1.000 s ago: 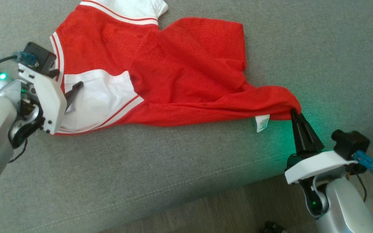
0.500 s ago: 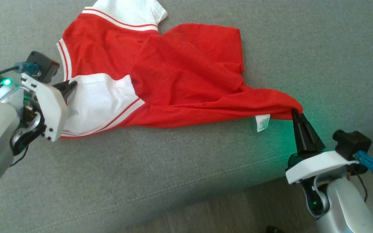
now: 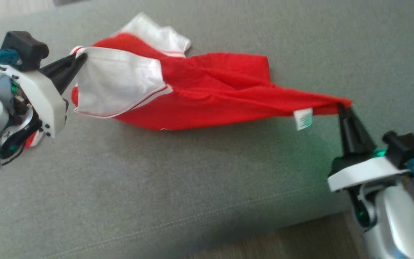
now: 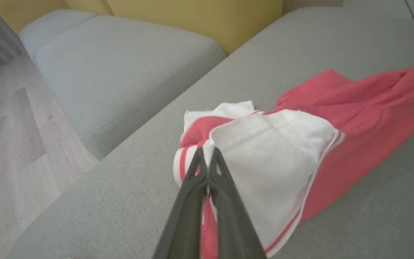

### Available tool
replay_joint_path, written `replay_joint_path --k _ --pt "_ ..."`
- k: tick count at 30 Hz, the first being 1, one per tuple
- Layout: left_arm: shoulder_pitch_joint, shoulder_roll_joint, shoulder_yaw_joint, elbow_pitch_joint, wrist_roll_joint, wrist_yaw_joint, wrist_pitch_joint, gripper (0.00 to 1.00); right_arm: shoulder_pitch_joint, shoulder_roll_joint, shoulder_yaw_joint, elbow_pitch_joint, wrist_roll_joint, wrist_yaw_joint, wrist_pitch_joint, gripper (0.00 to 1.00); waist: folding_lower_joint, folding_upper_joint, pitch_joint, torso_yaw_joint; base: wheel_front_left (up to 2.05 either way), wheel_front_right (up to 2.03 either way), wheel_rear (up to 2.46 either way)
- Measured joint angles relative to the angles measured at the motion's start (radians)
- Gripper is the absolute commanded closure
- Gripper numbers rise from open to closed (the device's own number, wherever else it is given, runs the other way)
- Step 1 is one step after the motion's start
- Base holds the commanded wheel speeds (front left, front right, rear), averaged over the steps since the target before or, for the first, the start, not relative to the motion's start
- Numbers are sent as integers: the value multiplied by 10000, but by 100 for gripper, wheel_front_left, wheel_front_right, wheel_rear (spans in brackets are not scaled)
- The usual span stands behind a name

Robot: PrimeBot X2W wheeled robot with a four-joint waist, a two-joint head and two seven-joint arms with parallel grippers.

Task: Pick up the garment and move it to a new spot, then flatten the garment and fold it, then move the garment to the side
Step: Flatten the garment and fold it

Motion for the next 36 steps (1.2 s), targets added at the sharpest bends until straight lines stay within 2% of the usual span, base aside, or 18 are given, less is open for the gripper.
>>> replay_joint_path --k 4,7,11,14,15,16,17,18,24,27,31,36 --pt "291 180 8 -849 -836 0 136 100 11 -270 -393 -550 -115 0 188 100 0 0 -429 164 0 0 0" --pt "969 209 -163 -1313 -963 86 238 100 81 -351 -548 -771 -113 0 489 100 0 0 -459 359 0 0 0" --pt "2159 155 -543 -1626 -959 602 -59 100 342 -316 -383 -708 -6 0 677 100 0 0 -192 431 0 0 0" --pt "2968 -58 -690 -1845 -790 1289 -765 100 710 -213 -286 -414 25 0 673 100 0 0 65 456 0 0 0" --pt "3188 -169 -696 -1894 -729 1499 -1007 84 781 -165 -282 -330 42 0 669 100 0 0 152 466 0 0 0" --pt "3376 -295 -704 -1925 -700 1714 -1191 57 833 -140 -278 -261 82 0 642 100 0 0 236 483 0 0 0" --pt "3553 -412 -721 -1952 -610 1927 -1379 3 855 -132 -274 -190 96 0 606 100 0 0 315 505 0 0 0" --pt "3713 -510 -731 -1987 -516 2161 -1528 0 853 -132 -278 -128 96 0 566 100 0 0 379 528 0 0 0" --pt "4302 -734 -631 -2159 410 3636 -2094 0 848 -82 -309 180 75 0 420 100 0 0 450 639 0 0 0" --pt "4428 -840 -443 -2311 869 4197 -2163 0 847 -73 -305 332 61 0 336 100 0 0 378 628 0 0 0" --pt "4760 -1081 -311 -2487 1561 4428 -2182 0 847 -46 -280 487 63 0 251 100 0 0 283 597 0 0 0" --pt "4959 -1114 -174 -2454 1944 4493 -2182 0 847 -13 -259 539 63 0 244 100 0 0 210 530 0 0 0"
